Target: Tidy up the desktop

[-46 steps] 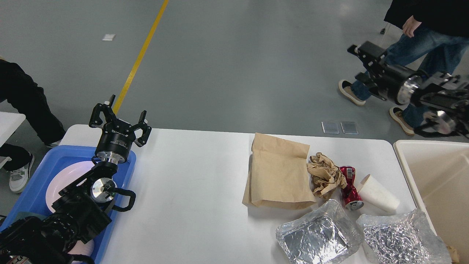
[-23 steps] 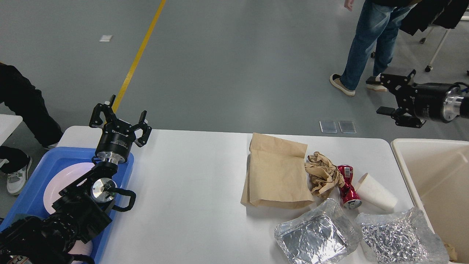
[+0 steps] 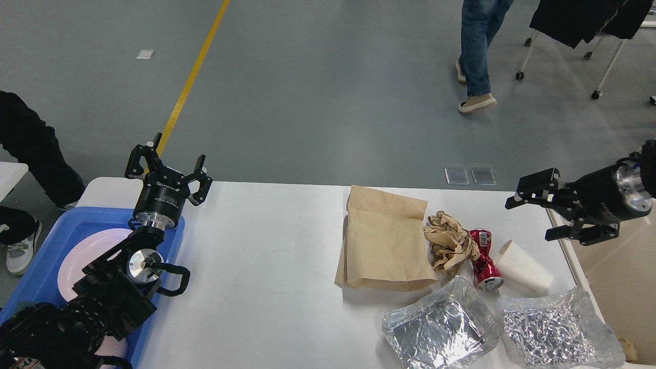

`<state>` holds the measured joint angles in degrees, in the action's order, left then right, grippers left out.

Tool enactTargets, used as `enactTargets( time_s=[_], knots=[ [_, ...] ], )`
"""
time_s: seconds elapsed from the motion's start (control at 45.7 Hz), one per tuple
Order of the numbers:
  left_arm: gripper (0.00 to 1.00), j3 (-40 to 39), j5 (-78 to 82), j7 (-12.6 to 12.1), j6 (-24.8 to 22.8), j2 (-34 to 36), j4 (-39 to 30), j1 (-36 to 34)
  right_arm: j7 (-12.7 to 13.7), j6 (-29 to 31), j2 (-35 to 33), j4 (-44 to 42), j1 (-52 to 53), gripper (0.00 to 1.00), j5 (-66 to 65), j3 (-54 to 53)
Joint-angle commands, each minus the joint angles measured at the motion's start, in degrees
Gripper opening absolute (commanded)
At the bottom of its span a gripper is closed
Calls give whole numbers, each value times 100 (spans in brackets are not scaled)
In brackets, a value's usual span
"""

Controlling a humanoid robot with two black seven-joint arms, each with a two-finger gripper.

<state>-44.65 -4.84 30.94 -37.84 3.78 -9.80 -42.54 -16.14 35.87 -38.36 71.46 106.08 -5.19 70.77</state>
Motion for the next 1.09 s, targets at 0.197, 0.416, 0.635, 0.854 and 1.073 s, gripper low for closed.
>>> enactTargets(
  time_s=[0.197,0.416,0.635,0.854,1.073],
  knots=[
    [97,0,0,0,-13,0,-4,9,145,-2,505,1361,1485,100,-78,367],
    [97,0,0,0,-13,0,-4,0,436,-28,1005,2196,2408,100,62,367],
    [97,0,0,0,-13,0,-4,0,436,-212,1559,2232,2409,100,457,341],
    [97,0,0,0,-13,0,-4,0,436,-1047,2912,2232,2356,100,1617,358],
    [97,0,0,0,-13,0,-4,0,436,-1127,3739,2232,2365,100,1995,350]
  ],
)
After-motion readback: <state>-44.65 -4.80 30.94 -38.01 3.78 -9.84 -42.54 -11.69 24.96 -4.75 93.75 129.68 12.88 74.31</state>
